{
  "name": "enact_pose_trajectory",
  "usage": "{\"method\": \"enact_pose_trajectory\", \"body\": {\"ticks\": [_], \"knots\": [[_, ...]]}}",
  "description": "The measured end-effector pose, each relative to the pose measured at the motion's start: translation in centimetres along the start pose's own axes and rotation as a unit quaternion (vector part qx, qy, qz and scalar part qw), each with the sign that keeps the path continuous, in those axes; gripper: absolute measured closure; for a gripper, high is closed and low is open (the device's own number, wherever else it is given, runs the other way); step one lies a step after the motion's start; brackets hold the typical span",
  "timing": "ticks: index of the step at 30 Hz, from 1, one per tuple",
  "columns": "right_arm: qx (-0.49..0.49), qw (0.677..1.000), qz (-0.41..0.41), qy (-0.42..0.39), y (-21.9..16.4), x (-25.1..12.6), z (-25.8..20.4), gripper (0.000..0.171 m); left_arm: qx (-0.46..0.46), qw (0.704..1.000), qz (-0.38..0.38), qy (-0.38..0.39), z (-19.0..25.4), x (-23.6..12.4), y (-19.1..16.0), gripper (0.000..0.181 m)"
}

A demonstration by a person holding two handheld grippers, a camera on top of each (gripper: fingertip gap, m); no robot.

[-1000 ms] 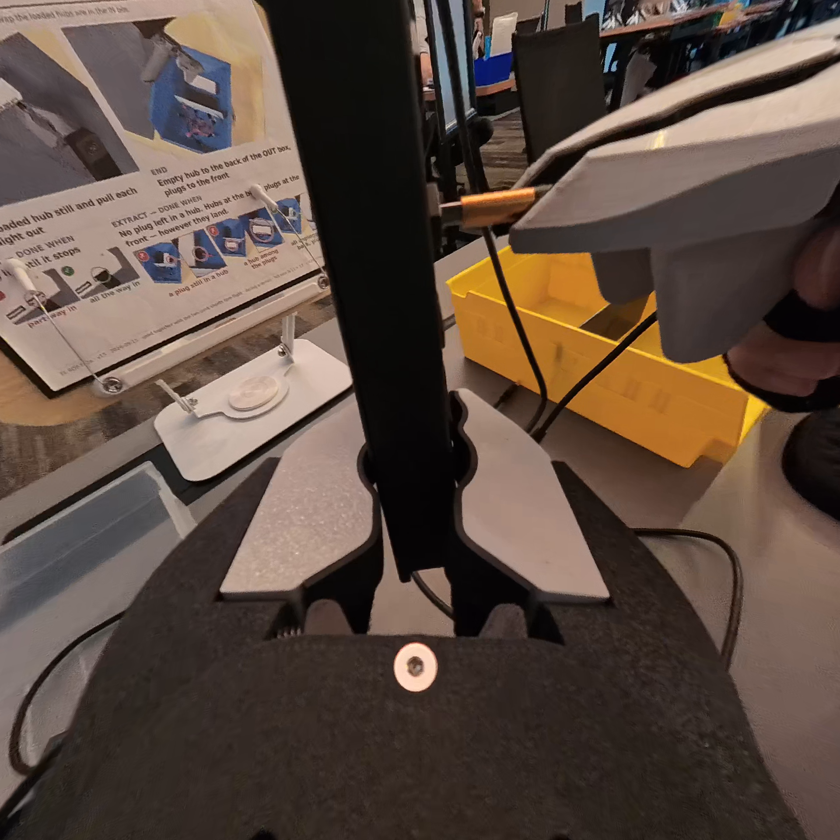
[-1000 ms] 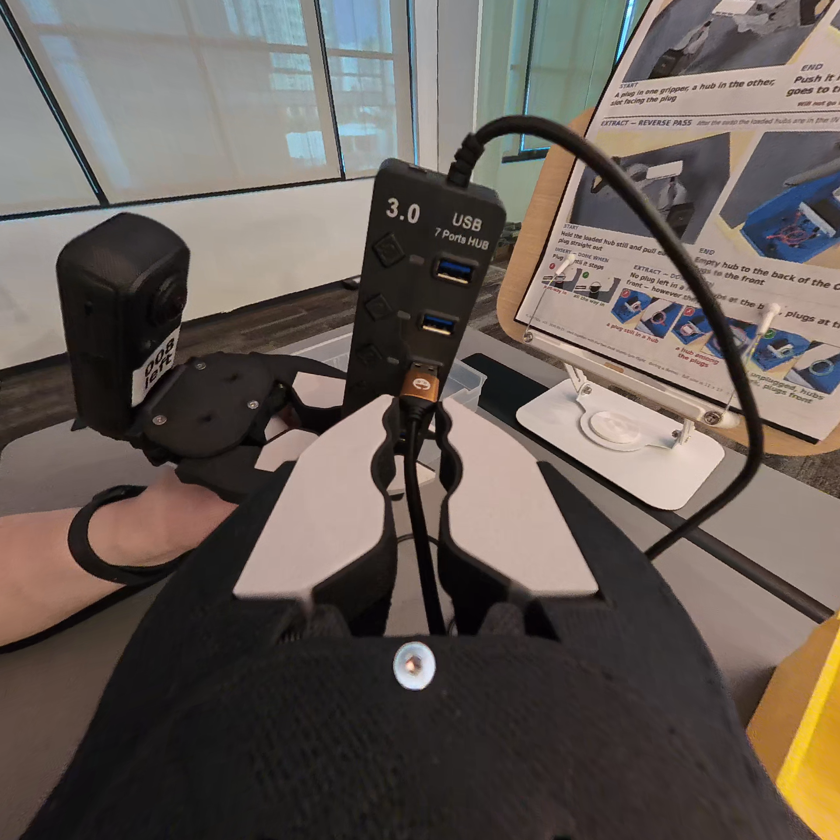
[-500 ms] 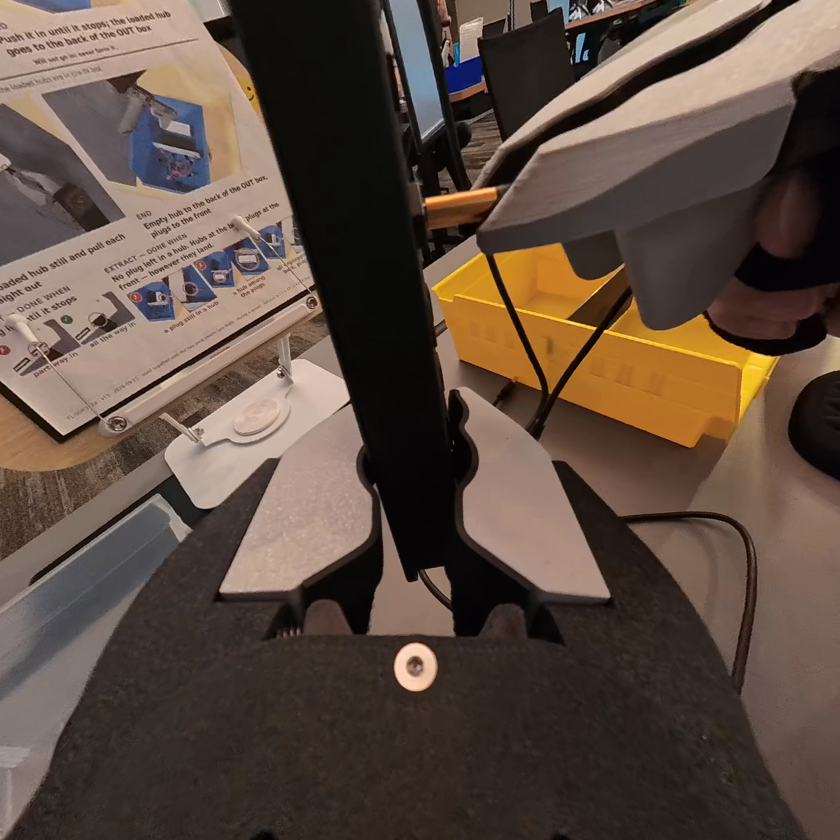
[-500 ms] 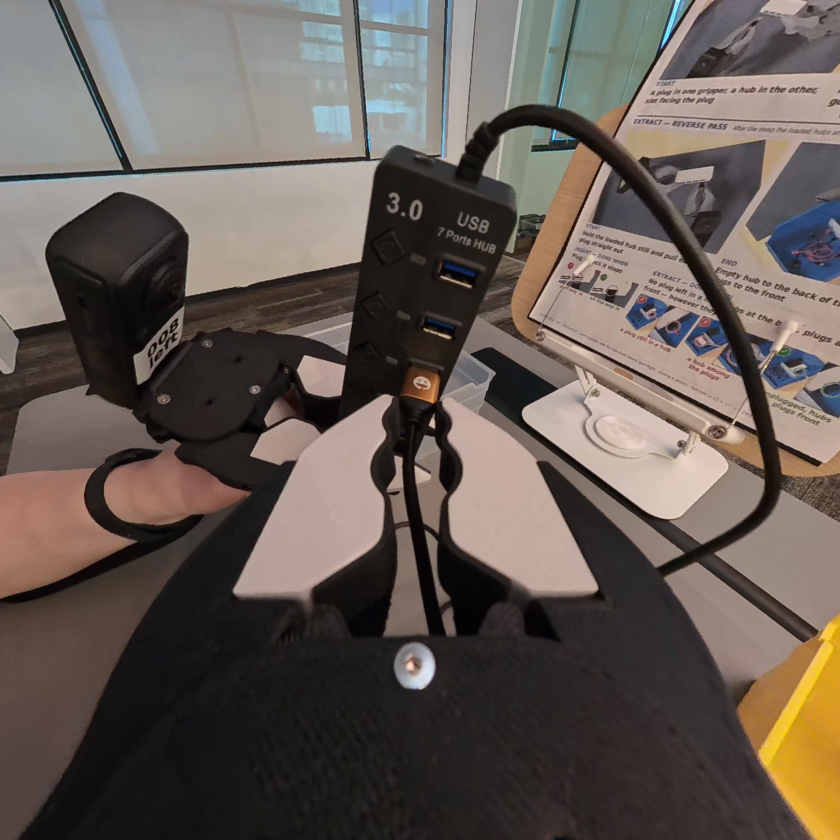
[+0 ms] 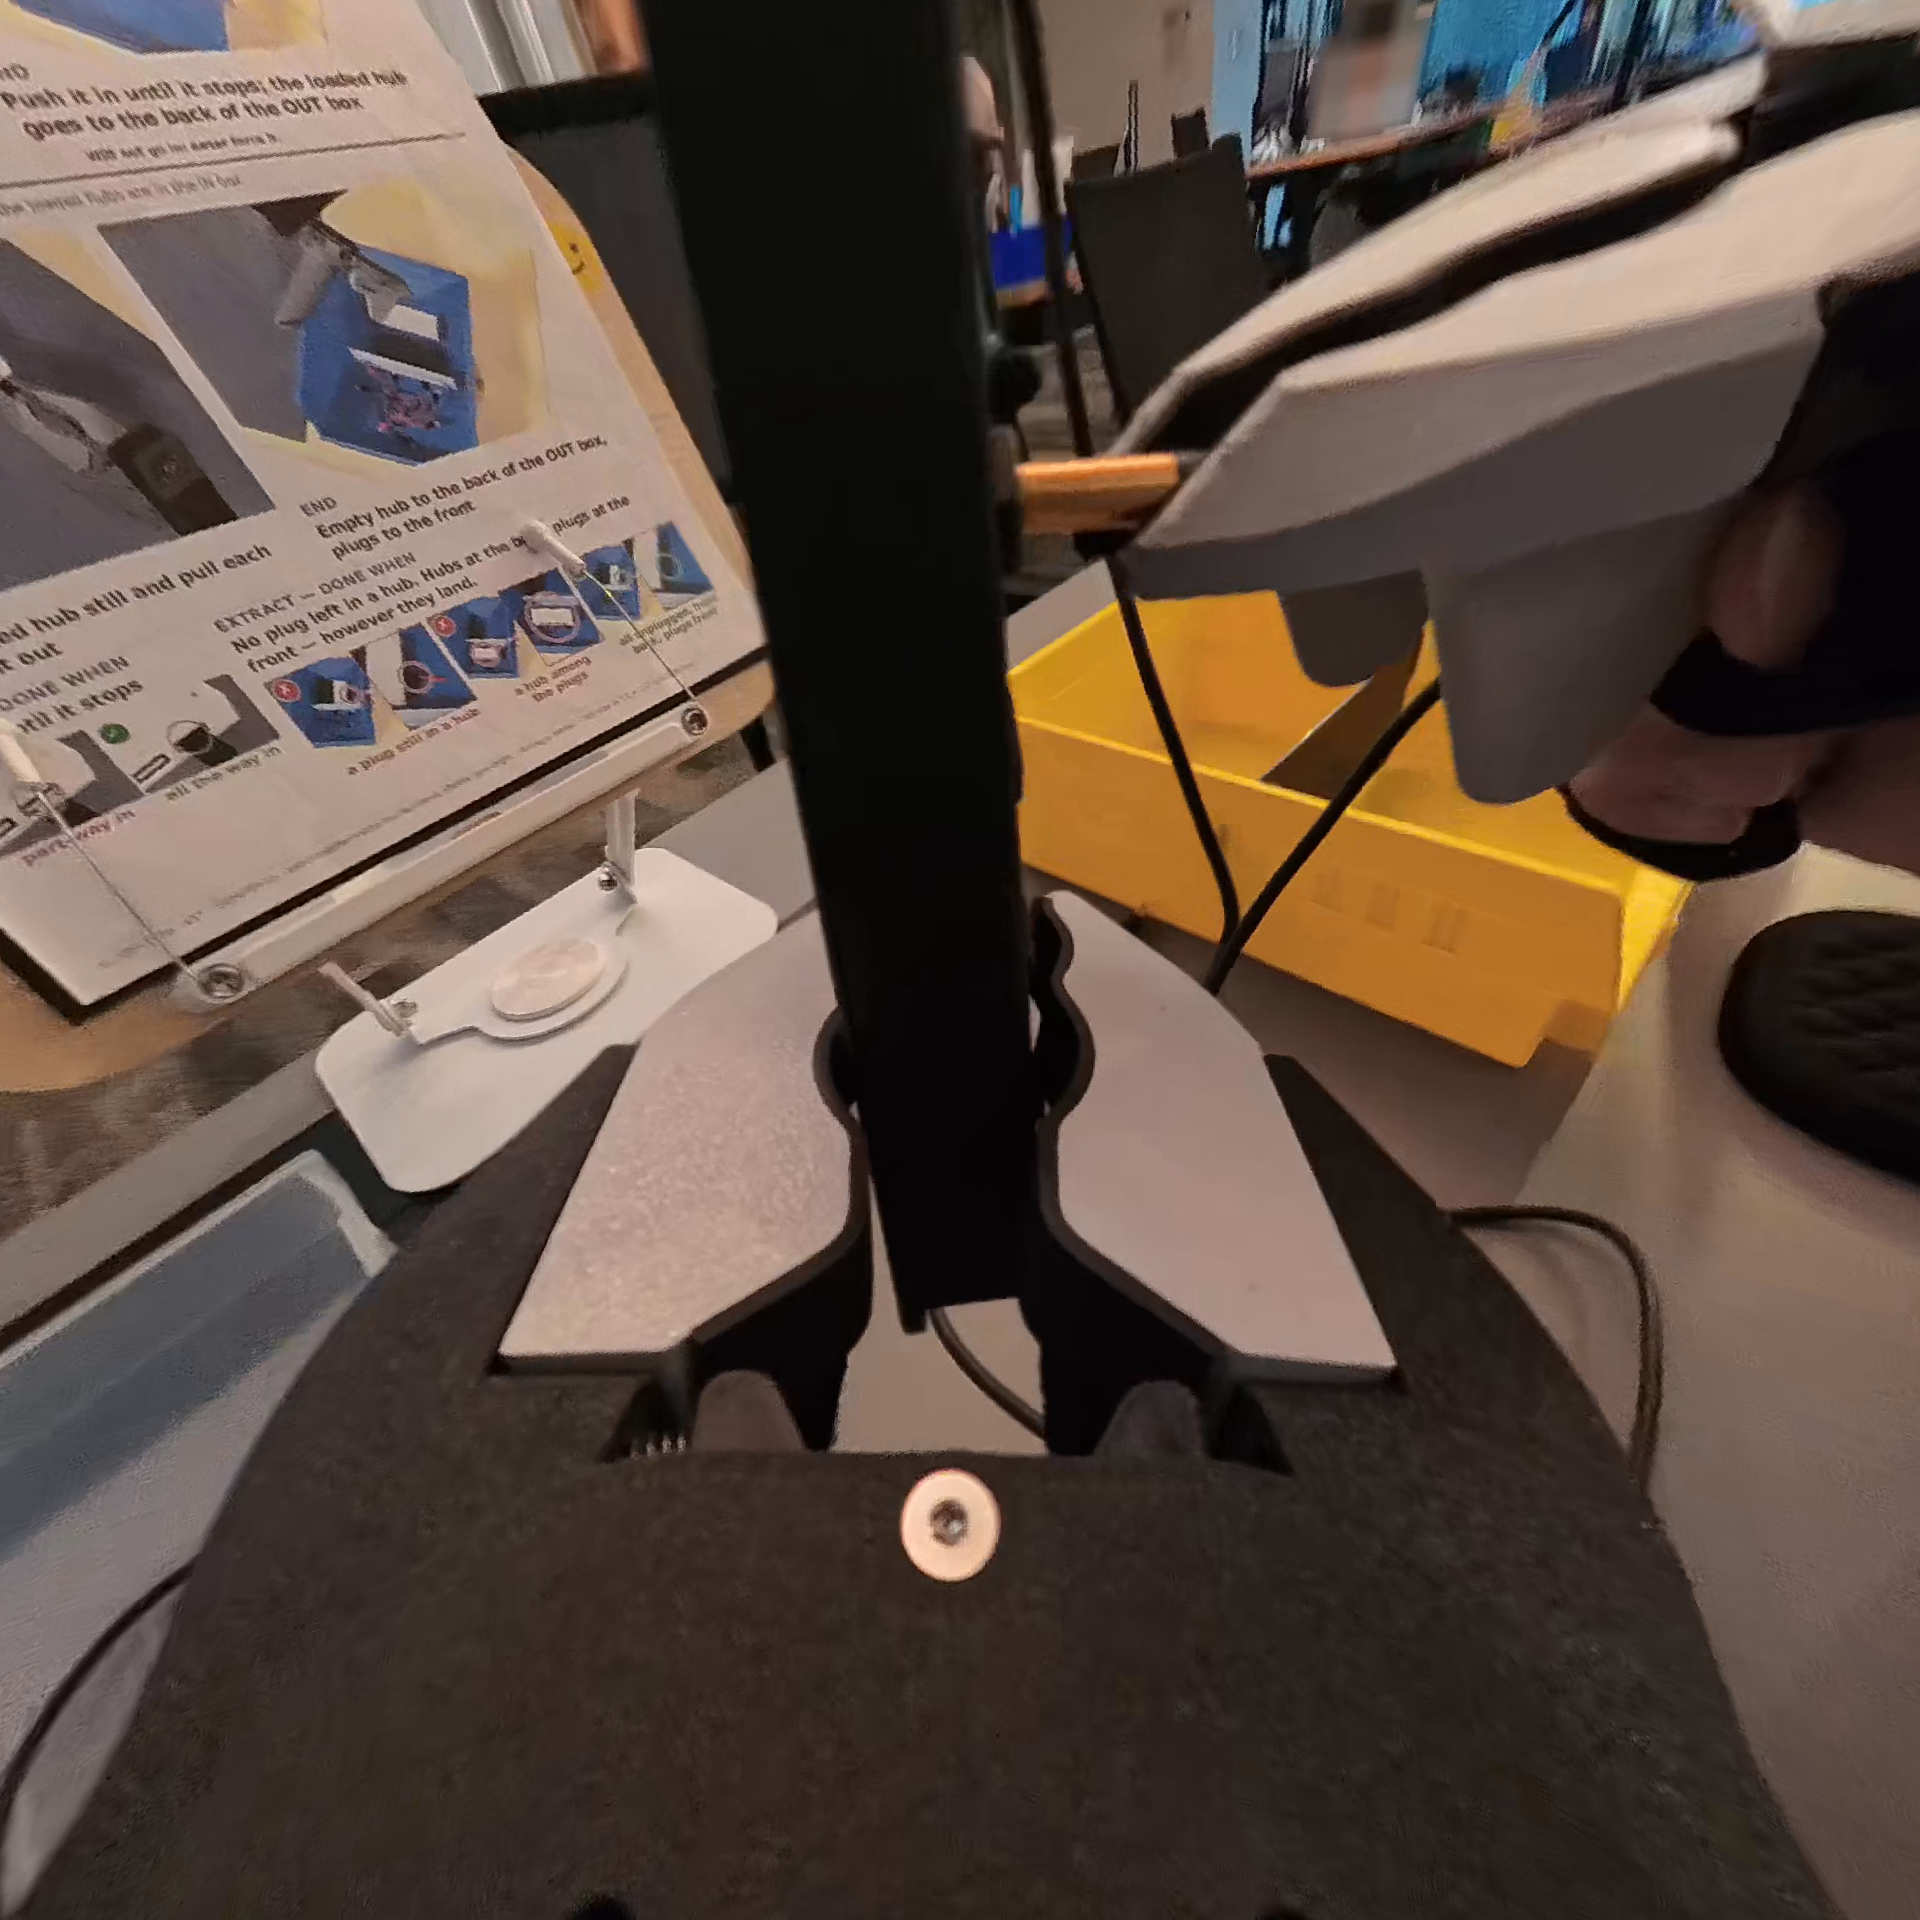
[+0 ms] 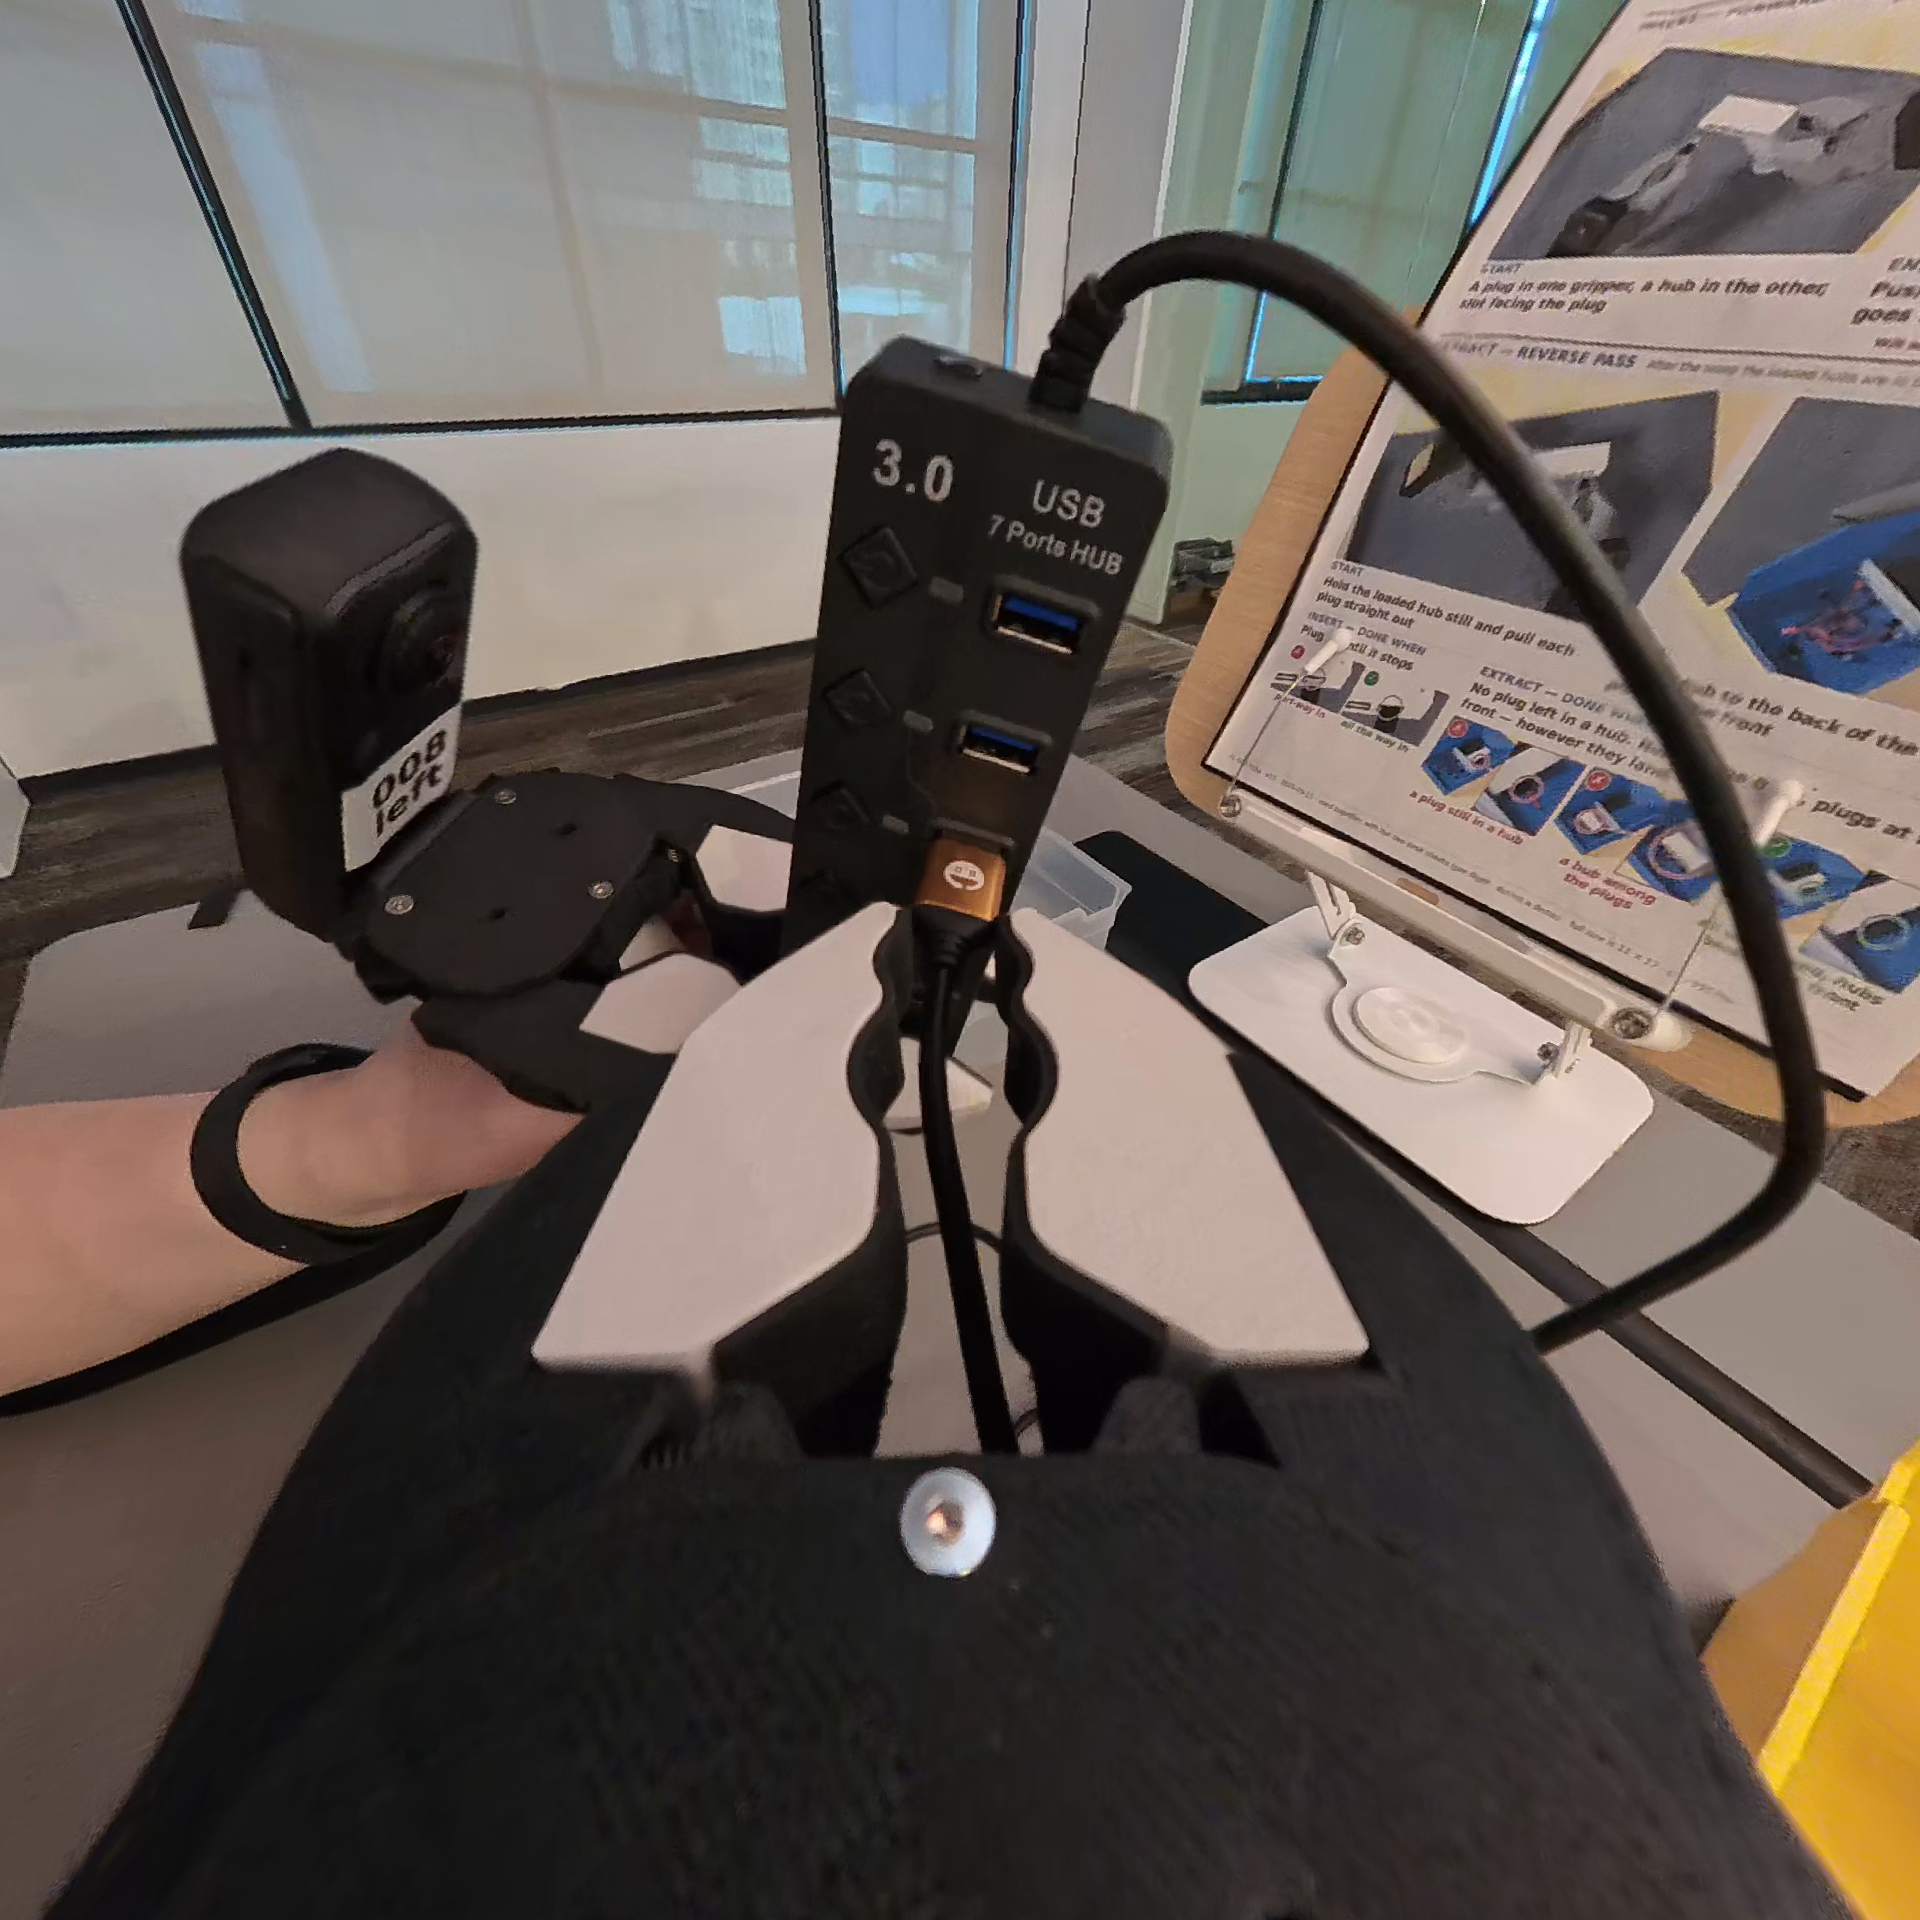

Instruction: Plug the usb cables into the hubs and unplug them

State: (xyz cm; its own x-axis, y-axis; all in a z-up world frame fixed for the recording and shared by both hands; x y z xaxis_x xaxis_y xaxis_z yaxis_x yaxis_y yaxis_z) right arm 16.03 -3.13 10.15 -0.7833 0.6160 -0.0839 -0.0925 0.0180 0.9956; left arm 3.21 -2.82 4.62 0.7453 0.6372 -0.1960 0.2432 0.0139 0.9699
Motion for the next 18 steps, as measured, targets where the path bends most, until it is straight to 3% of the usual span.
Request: {"method": "enact_pose_trajectory", "body": {"ticks": [6, 12, 16, 18], "knots": [[-0.027, 1.000, 0.010, 0.001, -0.1, 0.4, -1.7, 0.156, -0.007, 0.999, 0.043, 0.000, -0.5, -0.9, 0.7, 0.154], [-0.041, 0.999, 0.014, -0.004, -0.2, 0.4, -2.2, 0.156, 0.016, 0.999, 0.028, -0.003, -0.5, -1.1, 0.8, 0.154], [-0.016, 1.000, 0.015, 0.013, -0.4, 0.5, -2.0, 0.156, 0.099, 0.994, -0.010, 0.054, -0.3, -1.3, 1.1, 0.153], [-0.014, 1.000, 0.018, 0.012, -0.5, 0.5, -2.0, 0.156, 0.098, 0.994, -0.016, 0.053, -0.3, -1.3, 1.1, 0.153]]}}
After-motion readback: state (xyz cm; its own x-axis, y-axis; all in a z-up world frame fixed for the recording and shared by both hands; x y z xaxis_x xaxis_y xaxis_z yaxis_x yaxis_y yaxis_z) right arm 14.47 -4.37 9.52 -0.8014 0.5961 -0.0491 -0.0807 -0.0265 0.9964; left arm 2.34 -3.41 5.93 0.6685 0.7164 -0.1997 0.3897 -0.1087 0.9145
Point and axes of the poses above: each gripper's, where its closed fingertips meet, x out along the fingers, y out of its top, z = x × y across the jaws, the point moved 8 cm from there along -x, back along the fingers, and after that the axes turned 9 degrees about -y, right-handed, at the moved point
